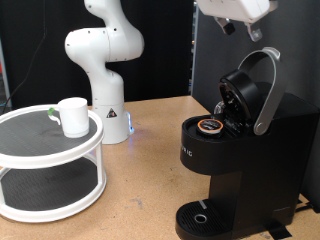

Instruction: Make a cup of coffee with the keurig machine

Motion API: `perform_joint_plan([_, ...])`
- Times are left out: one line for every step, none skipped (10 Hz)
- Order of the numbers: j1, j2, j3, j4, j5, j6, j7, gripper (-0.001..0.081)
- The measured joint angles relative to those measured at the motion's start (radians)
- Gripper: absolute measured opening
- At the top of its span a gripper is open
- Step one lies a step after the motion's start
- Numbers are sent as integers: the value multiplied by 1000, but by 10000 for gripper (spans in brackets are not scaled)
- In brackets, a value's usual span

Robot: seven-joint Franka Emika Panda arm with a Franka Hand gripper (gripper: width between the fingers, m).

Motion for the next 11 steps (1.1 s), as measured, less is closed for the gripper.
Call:
perform_joint_plan([1, 0, 14, 0, 0, 12, 19, 805])
perform_joint_plan([3, 0, 27, 0, 0, 20, 34, 805])
perform_joint_plan([6, 0, 40, 1, 1, 28, 47, 805])
perform_joint_plan([9, 0, 53, 3, 1, 35, 58, 805])
perform_joint_plan([12, 0, 66, 4, 2, 46, 72, 805])
perform_joint_plan([15, 1, 81, 4, 2, 61, 93, 805])
perform_joint_plan([17, 1, 96, 5, 2, 72, 108, 805])
perform_joint_plan([17, 3, 111, 5, 1, 79, 124, 712])
perform_joint_plan([18, 5, 124, 6, -2, 86, 140, 712])
perform_joint_plan([18, 10, 136, 7, -6, 96, 154, 529])
perform_joint_plan([18, 20, 146, 10, -11, 107, 166, 392])
